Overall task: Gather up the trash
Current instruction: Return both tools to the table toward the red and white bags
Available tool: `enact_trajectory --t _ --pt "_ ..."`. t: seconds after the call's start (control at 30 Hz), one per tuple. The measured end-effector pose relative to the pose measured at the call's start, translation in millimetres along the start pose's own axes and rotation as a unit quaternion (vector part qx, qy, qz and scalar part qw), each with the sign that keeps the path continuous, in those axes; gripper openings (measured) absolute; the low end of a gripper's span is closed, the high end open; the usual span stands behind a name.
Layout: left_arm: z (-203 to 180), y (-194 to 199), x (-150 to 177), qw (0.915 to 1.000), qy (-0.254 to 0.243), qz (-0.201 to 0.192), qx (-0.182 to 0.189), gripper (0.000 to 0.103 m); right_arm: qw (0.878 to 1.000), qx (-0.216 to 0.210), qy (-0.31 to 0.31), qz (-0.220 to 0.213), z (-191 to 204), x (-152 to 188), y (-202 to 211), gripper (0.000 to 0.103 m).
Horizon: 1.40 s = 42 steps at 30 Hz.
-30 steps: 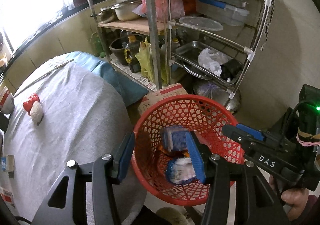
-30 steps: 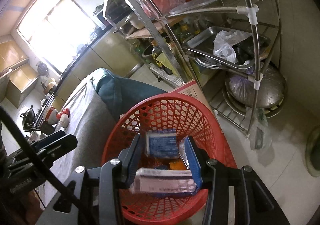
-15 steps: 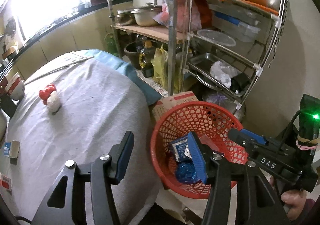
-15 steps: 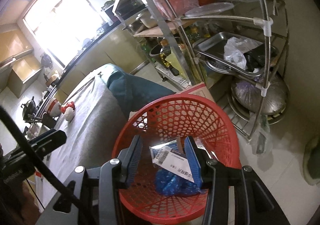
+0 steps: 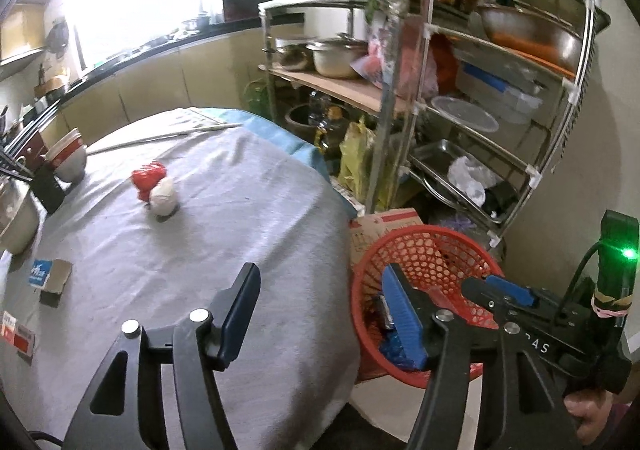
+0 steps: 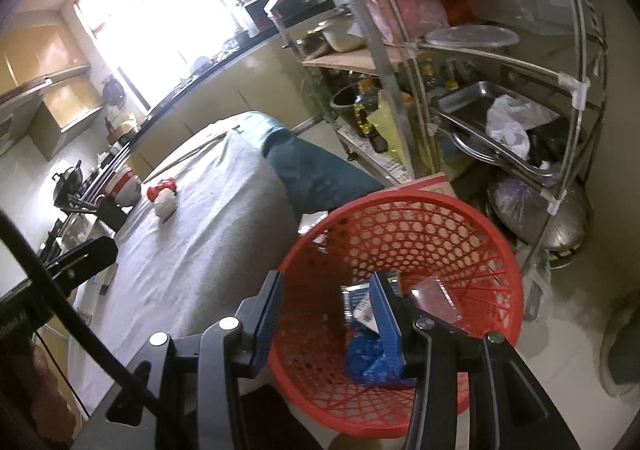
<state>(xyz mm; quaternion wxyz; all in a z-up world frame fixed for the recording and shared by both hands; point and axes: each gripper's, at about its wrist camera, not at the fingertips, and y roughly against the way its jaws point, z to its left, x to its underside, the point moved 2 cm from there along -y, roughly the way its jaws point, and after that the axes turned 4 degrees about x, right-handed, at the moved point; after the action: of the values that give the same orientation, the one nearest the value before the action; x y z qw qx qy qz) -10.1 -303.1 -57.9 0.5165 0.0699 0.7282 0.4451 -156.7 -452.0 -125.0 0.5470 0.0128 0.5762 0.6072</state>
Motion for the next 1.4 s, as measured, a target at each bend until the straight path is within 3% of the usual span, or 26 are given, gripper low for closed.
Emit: enact_trajectory --t 0.2,0.33,0.53,0.63,0.9,1.0,1.13,1.23,1.4 --pt "39 23 5 0.9991 0.029 -0.02 -0.023 0.067 0.999 -0.016 0.034 -0.004 36 -8 2 0.049" --pt "80 41 17 0.996 0.059 -0.03 -0.06 0.067 0.998 -0.033 0.062 -0.008 66 -13 1 0.05" --pt "165 68 55 0.9804 0.141 -0.028 -0.135 0.067 0.992 -0.058 0.108 0.003 118 -14 -9 0.05" --pt "211 79 79 0.9658 0.192 -0.021 -0.173 0.067 0.989 -0.076 0.127 0.011 144 -14 -16 0.05" --pt "311 113 140 0.9147 0.314 -0.013 -0.254 0.067 0.979 -0.119 0.16 0.042 208 -14 -40 0.05" --pt "341 126 159 0.8945 0.358 -0.017 -0.267 0.067 0.974 -0.131 0.179 0.052 232 -12 -49 0.05" --pt "364 137 168 0.8776 0.389 -0.026 -0.279 0.067 0.969 -0.137 0.194 0.064 254 -16 -67 0.05" --pt "370 140 165 0.8748 0.393 -0.034 -0.282 0.068 0.969 -0.136 0.194 0.072 265 -26 -86 0.05" --pt "363 128 156 0.8858 0.376 -0.027 -0.27 0.068 0.971 -0.128 0.185 0.086 279 -51 -127 0.052"
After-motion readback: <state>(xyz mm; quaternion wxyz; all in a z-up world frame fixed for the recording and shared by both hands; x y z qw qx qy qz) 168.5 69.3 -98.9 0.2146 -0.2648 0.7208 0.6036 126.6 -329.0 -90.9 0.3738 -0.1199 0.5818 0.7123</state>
